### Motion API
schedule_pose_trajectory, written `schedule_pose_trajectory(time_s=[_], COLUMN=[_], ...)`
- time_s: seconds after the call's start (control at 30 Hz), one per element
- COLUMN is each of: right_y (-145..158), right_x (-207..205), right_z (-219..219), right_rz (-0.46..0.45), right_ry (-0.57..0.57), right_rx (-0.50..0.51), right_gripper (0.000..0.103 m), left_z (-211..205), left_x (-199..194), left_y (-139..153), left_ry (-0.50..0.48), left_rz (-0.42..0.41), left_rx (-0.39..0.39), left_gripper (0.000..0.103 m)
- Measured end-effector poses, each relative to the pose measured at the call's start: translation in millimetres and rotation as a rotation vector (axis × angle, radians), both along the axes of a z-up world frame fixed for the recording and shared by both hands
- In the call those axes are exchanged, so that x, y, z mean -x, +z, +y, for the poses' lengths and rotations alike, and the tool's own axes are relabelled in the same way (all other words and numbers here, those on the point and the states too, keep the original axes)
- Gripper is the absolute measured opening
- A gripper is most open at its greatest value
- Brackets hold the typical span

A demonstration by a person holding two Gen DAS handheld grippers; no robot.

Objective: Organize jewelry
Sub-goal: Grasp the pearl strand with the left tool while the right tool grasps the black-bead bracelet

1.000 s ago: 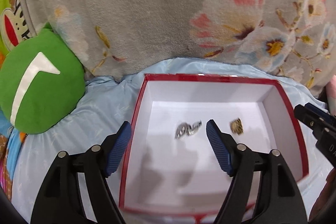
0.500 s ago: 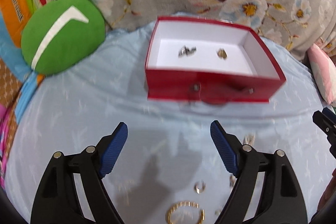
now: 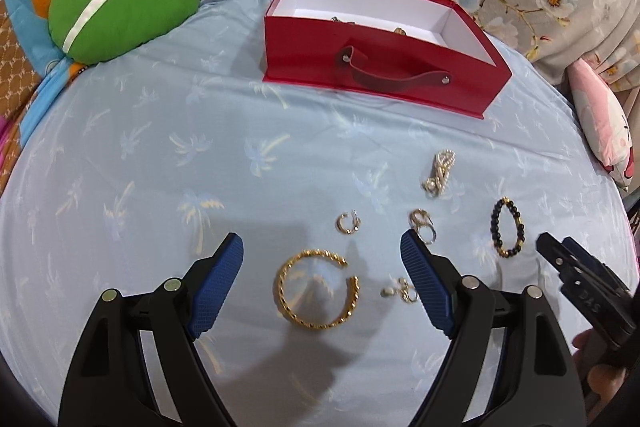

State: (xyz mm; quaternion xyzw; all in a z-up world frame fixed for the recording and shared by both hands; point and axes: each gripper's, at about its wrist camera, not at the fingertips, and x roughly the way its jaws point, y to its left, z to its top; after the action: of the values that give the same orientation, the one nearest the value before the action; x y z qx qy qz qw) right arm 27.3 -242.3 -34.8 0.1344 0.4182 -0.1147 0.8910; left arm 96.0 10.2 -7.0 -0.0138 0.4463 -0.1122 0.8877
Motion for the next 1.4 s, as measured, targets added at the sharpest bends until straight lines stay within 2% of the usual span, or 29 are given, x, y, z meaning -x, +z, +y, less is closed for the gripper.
schedule_pose_trajectory(time_s=[0.17,0.37,0.43,0.5,0.57,0.8,0.97,1.23,1.4], right_y=[-13.7,-14.2,-18.3,-23.0,-27.3,-31.3,-30.7,-28.7,-29.2], right_x=[-14.1,-20.0,-21.7,-24.5,-27.5,-30.6,-25.3,-4.0,3.4], right_z=[6.8,2.8,-3.8,-8.3,-9.0,-7.8,-15.2,-30.9,-34.5], right_rz=[0.011,0.013,0.034,0.057,0.073,0.079,0.082,0.104,0.107], right_ry=[-0.002,-0.024,-0.034,-0.03,-0.02,0.002,-0.008,-0.043,-0.049], right_rx=[0.004,0.041,0.041,0.033,0.039,0.088,0.069,0.025,0.01], right_gripper=[0.07,0.068,0.058,0.039,0.028,0.007,0.007,0.007,0.007], left_z=[-0.9,0.7,-1.1,-4.5,-10.3,-38.8,-70.4,-115.2,-133.8], left_x=[6.3,7.2,6.1,3.8,1.2,-11.5,-27.2,-55.4,-65.6], left_y=[1.3,6.4,6.0,4.7,3.5,2.3,-5.4,-28.1,-39.4], left_ry=[0.005,0.014,0.009,0.001,-0.01,-0.058,-0.107,-0.126,-0.143], left_rz=[-0.006,-0.026,-0.024,-0.016,-0.013,-0.007,0.017,0.05,0.068], left_rx=[0.004,-0.016,-0.018,-0.013,-0.015,-0.006,0.005,-0.005,-0.025], left_gripper=[0.079,0.079,0.079,0.079,0.079,0.079,0.079,0.078,0.064])
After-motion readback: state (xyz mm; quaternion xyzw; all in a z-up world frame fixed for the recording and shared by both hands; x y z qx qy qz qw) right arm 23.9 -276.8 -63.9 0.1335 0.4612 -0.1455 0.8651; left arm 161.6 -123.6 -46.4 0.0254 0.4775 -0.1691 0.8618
